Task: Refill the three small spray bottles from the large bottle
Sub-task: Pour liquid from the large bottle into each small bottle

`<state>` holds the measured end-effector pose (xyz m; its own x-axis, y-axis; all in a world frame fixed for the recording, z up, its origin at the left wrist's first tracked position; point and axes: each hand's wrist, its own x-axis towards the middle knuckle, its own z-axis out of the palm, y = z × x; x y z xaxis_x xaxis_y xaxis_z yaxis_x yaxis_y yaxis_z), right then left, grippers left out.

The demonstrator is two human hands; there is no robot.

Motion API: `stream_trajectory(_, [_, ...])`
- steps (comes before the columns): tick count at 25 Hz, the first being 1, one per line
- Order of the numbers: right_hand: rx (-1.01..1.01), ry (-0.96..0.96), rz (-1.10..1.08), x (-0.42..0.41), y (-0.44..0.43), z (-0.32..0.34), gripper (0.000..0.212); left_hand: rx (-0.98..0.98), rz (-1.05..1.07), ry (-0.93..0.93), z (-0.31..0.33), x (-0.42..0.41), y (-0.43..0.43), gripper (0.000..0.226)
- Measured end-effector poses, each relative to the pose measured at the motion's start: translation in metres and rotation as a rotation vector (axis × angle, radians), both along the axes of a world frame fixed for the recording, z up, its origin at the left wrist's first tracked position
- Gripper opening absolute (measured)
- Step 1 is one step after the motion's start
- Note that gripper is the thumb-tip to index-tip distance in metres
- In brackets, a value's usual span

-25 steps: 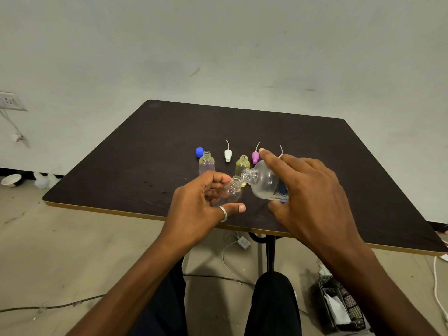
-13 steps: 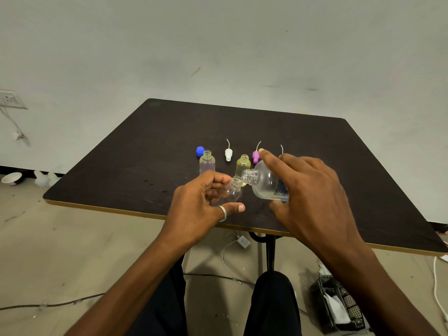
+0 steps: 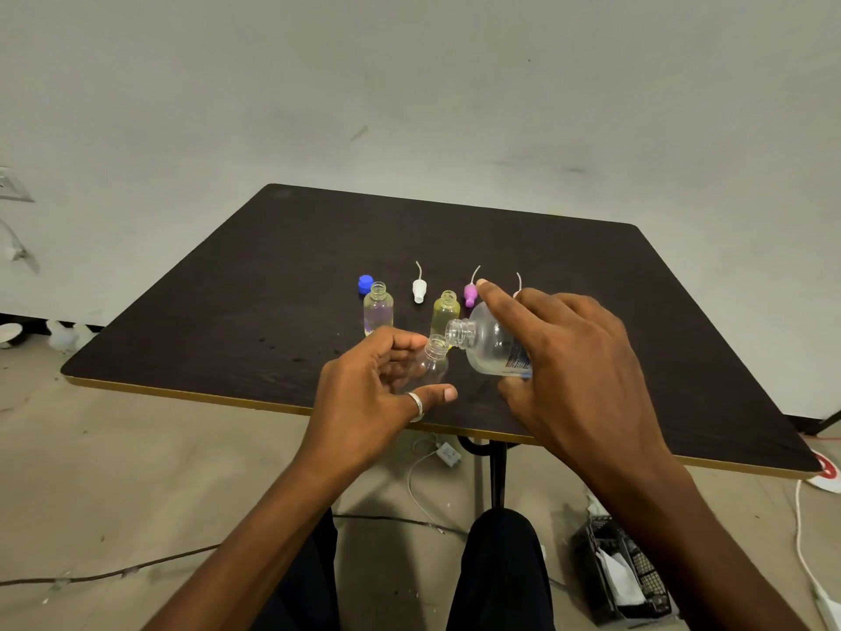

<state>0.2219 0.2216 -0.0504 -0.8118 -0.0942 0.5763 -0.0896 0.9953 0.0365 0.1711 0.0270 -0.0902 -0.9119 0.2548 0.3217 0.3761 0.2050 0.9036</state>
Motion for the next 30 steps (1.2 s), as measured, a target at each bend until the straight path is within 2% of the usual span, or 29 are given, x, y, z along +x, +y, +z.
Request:
stream_trajectory(9, [-0.025, 0.003, 0.01, -0.001, 0.002, 0.0, 0.097, -0.077, -0.023, 0.031, 0.009, -0.006, -0.005, 0.051])
stream_trajectory(30, [-0.007, -0.04, 0.01, 0.0, -0.006, -0.001, 0.094, -0.118, -0.029, 0.07, 0.005, -0.004, -0.01, 0.053])
